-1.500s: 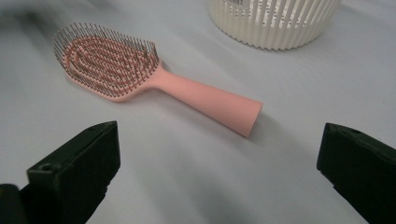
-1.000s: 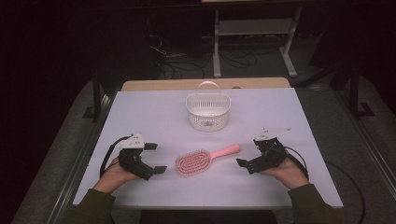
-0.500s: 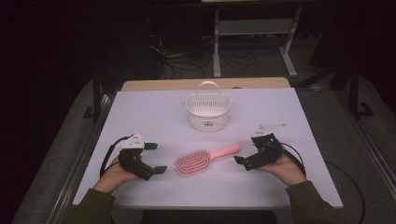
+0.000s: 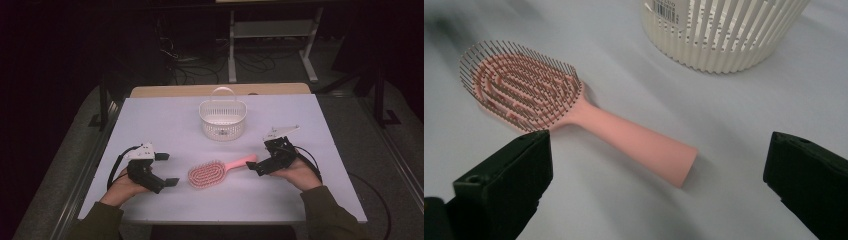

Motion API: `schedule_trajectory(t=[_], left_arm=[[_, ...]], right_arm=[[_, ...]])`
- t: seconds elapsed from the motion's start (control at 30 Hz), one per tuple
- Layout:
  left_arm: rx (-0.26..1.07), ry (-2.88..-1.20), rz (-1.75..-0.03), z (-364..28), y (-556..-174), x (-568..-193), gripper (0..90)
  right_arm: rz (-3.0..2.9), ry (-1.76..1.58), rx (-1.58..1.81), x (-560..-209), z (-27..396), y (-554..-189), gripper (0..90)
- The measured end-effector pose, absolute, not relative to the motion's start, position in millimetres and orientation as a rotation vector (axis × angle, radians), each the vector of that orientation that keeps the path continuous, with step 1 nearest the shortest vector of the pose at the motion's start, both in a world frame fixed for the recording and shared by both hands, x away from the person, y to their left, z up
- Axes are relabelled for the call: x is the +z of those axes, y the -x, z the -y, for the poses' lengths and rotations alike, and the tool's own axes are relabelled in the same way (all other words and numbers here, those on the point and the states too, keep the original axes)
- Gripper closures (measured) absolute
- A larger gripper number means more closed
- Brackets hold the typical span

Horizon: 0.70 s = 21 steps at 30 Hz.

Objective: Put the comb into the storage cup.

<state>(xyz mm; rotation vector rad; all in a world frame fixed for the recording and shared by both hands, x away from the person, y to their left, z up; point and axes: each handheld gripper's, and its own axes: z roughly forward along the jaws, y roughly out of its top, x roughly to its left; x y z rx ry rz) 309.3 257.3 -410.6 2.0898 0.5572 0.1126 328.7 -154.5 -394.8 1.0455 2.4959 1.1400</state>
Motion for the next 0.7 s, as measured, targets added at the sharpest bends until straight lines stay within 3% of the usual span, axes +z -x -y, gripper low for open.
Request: schedule_trajectory(t=[0.7], left_arm=[[0.115, -2.102, -0.549, -257.0, -309.2, -410.9, 0.2]], right_arm=[[-2.503, -1.013, 1.139, -382.7, 140.5, -346.5, 0.0]])
